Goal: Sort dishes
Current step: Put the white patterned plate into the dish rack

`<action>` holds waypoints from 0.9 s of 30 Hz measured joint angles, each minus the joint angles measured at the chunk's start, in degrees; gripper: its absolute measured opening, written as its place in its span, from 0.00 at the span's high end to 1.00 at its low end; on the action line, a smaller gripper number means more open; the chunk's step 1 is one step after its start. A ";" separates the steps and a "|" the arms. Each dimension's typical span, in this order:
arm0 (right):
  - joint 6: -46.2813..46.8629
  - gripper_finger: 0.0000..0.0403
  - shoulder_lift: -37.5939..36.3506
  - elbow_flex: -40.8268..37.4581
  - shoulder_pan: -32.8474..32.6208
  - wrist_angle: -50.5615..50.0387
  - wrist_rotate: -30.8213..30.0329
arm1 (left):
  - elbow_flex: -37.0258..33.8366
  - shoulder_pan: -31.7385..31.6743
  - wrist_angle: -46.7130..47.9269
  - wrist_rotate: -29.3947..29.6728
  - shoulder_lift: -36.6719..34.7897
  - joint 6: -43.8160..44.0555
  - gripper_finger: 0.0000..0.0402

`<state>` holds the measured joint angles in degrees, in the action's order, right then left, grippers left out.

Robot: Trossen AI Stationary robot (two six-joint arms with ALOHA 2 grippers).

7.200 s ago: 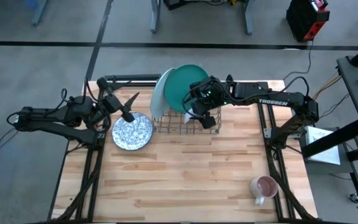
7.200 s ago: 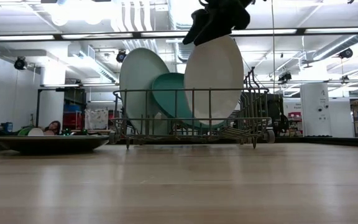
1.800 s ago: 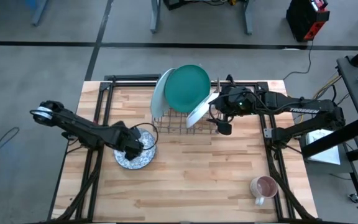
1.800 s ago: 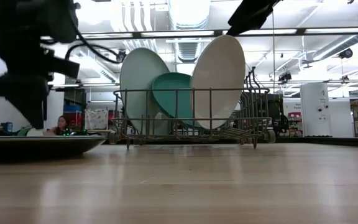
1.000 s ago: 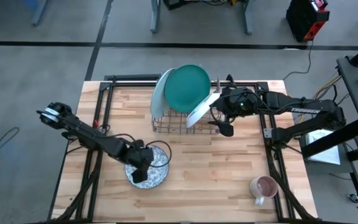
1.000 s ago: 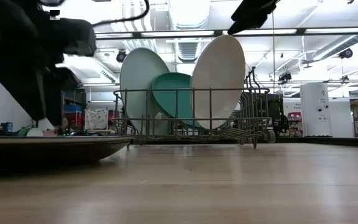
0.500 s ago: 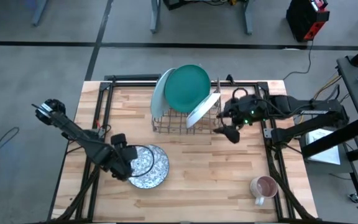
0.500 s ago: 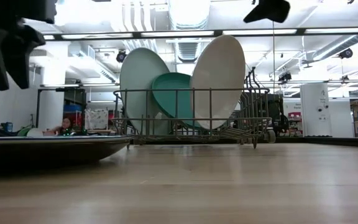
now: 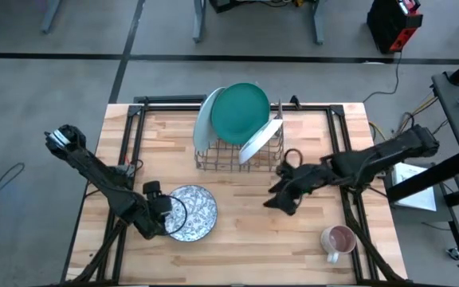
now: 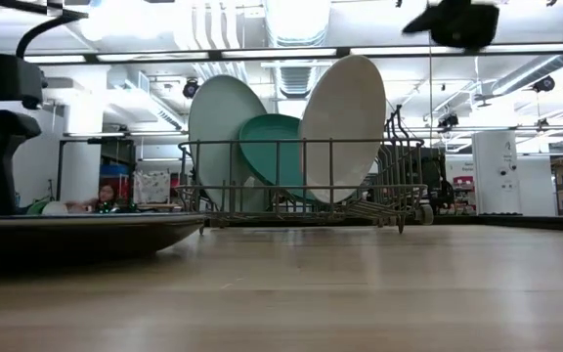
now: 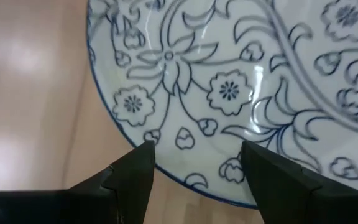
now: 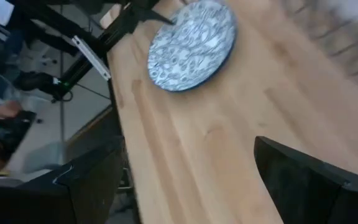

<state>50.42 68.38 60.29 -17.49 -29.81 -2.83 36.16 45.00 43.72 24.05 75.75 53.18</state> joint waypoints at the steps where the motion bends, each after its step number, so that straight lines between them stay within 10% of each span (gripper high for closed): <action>1: 1.29 0.15 0.93 -1.20 -0.39 2.35 0.02 | -0.90 0.23 -1.14 0.08 0.00 0.32 0.43; 11: 9.70 0.15 16.42 -5.66 -1.15 21.26 -0.35 | -4.56 0.83 -8.49 1.99 -0.20 -1.05 0.43; 27: 9.88 0.15 41.93 10.58 -0.11 26.43 -0.31 | -4.92 0.83 -14.75 3.99 2.44 -1.59 0.43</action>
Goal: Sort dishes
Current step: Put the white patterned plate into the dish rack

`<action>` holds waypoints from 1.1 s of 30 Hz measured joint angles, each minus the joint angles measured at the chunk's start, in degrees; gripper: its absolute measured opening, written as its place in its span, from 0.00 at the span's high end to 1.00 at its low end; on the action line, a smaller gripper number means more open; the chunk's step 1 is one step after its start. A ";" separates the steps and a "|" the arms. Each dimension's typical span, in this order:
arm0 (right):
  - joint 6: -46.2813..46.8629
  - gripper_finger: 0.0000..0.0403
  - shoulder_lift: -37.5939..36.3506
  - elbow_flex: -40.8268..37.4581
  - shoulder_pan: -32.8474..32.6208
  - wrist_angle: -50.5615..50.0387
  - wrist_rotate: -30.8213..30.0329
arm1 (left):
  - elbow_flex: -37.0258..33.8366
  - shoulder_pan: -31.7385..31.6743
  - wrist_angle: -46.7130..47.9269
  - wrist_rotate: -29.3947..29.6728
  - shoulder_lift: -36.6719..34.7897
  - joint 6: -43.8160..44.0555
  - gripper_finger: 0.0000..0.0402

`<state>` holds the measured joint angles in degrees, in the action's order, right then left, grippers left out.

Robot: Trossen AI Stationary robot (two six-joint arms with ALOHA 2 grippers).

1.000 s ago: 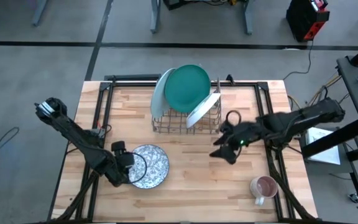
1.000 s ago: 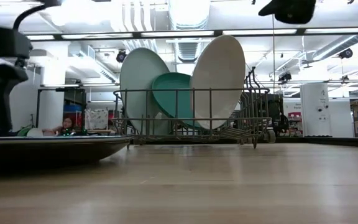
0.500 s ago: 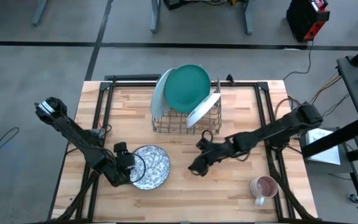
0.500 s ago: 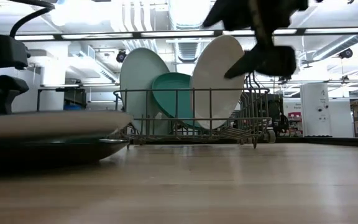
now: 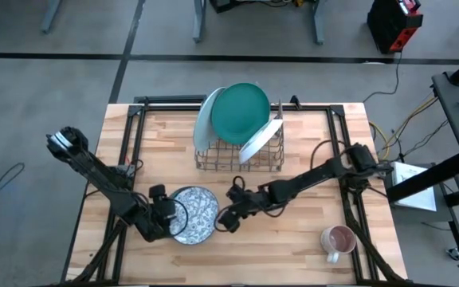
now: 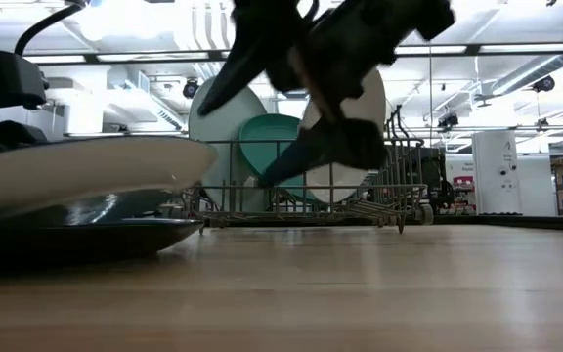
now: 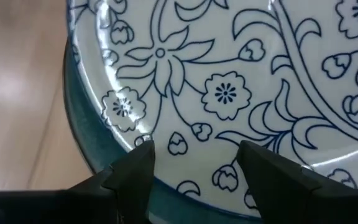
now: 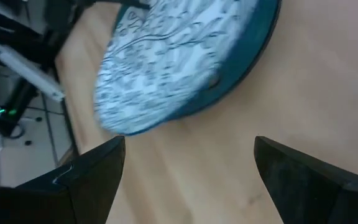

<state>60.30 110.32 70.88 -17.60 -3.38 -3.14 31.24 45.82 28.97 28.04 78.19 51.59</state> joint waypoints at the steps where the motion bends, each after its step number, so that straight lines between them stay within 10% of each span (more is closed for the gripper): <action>1: -0.25 0.15 0.95 0.67 0.27 -0.04 0.00 | 0.01 0.00 -0.44 0.15 0.44 0.04 0.43; 18: -2.51 0.16 5.08 2.27 3.51 10.86 -0.14 | -0.13 0.02 -4.75 3.27 2.78 -0.11 0.43; 33: -4.27 0.59 5.09 1.96 3.75 6.75 -3.26 | -0.41 0.02 -7.92 9.05 4.42 0.32 0.43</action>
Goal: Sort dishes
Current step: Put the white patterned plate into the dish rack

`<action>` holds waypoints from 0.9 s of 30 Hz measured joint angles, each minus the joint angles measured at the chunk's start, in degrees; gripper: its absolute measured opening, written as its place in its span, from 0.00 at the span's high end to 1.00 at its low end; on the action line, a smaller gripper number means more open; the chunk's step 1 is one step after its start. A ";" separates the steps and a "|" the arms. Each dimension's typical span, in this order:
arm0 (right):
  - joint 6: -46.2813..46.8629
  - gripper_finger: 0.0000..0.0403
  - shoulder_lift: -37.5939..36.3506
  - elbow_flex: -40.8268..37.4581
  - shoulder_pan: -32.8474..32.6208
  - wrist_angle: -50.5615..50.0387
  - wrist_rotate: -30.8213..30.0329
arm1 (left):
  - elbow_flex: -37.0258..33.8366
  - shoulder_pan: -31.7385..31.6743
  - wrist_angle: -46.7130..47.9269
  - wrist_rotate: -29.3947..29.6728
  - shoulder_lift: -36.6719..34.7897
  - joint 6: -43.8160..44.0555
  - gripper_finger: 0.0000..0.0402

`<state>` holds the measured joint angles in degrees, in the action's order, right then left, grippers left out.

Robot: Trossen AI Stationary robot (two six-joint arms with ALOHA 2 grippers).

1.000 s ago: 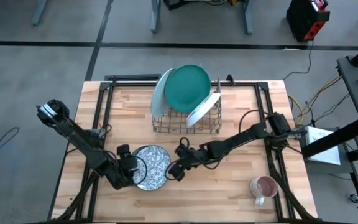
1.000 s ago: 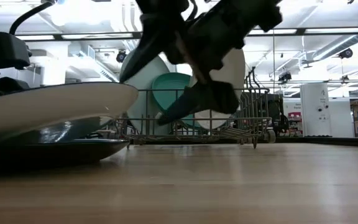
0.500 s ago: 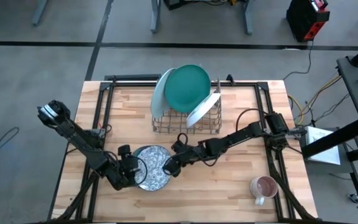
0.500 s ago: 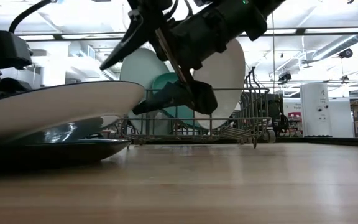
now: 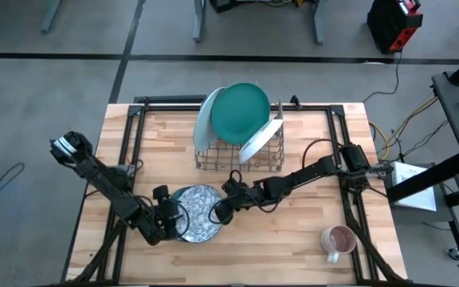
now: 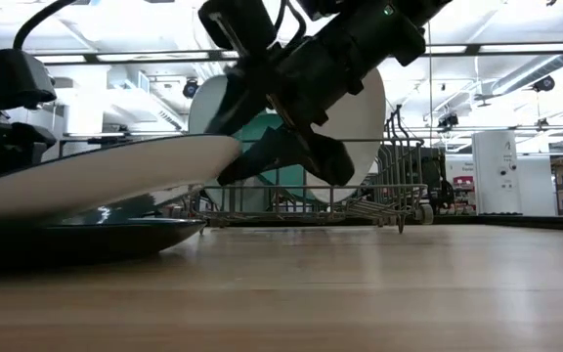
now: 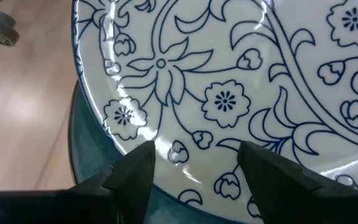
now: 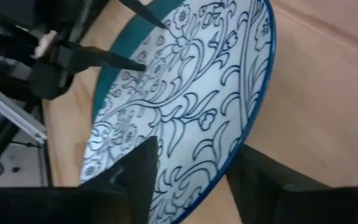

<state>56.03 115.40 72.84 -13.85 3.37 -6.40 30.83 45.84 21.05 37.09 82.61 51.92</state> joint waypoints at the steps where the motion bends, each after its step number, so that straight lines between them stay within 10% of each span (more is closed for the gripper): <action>1: -0.04 0.62 0.01 0.00 0.01 -0.56 -0.54 | 0.04 0.00 -0.45 0.33 0.45 0.06 0.43; 12: 0.22 0.97 -0.09 -0.11 0.62 -3.31 -5.98 | 0.30 0.38 -1.66 2.63 0.08 -0.23 0.43; 27: -8.10 1.00 -3.64 0.04 0.79 -1.29 -8.02 | 3.94 0.90 9.98 6.32 -12.56 -4.92 0.43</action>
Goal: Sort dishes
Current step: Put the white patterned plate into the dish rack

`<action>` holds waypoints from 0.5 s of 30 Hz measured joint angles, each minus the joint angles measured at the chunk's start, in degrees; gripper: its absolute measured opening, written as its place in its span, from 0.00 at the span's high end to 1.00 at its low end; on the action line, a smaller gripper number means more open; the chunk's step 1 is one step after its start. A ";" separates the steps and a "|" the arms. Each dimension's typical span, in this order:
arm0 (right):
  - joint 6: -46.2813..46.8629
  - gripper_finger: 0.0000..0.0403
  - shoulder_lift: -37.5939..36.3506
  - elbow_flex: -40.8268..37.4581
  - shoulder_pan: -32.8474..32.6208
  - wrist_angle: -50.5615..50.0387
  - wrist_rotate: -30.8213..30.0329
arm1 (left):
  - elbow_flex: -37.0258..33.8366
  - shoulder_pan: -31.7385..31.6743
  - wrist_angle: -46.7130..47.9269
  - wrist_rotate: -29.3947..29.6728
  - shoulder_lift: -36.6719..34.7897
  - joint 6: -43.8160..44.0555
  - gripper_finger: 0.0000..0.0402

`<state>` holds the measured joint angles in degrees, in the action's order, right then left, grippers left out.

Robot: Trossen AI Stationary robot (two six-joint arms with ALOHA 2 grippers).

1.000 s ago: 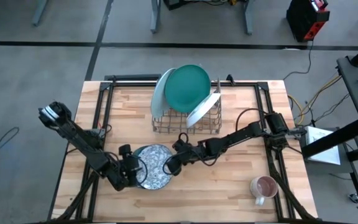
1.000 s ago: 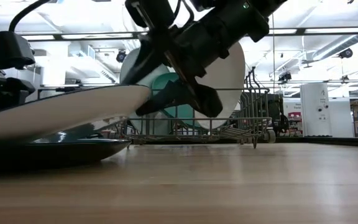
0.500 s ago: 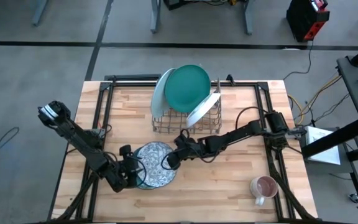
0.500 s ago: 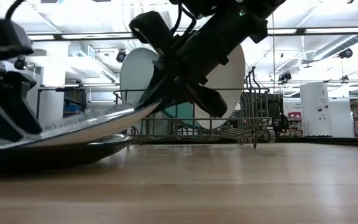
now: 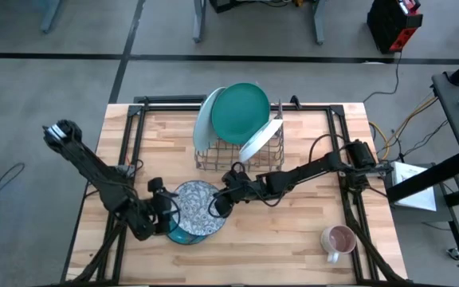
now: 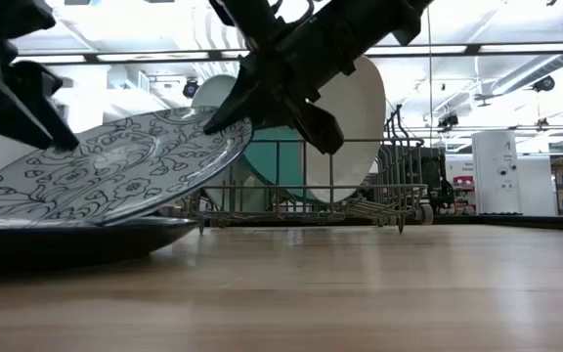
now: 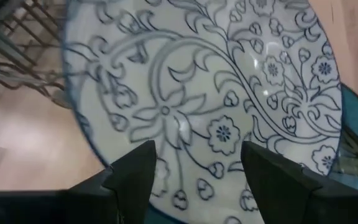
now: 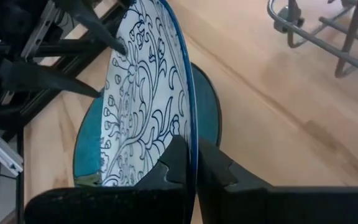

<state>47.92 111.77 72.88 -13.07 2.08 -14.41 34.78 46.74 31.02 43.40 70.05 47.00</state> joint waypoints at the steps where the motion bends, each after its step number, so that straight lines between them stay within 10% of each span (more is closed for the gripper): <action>1: -0.30 1.00 -0.07 0.09 0.05 -0.03 0.09 | 0.27 0.00 0.55 0.35 -0.57 -0.03 0.43; 15: -7.06 1.00 -3.05 1.53 0.05 -1.01 -0.50 | 7.38 0.13 6.63 5.60 -3.79 -8.26 0.43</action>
<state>40.87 108.72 74.41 -13.02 1.07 -14.92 42.16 46.87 37.65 49.00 66.26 38.74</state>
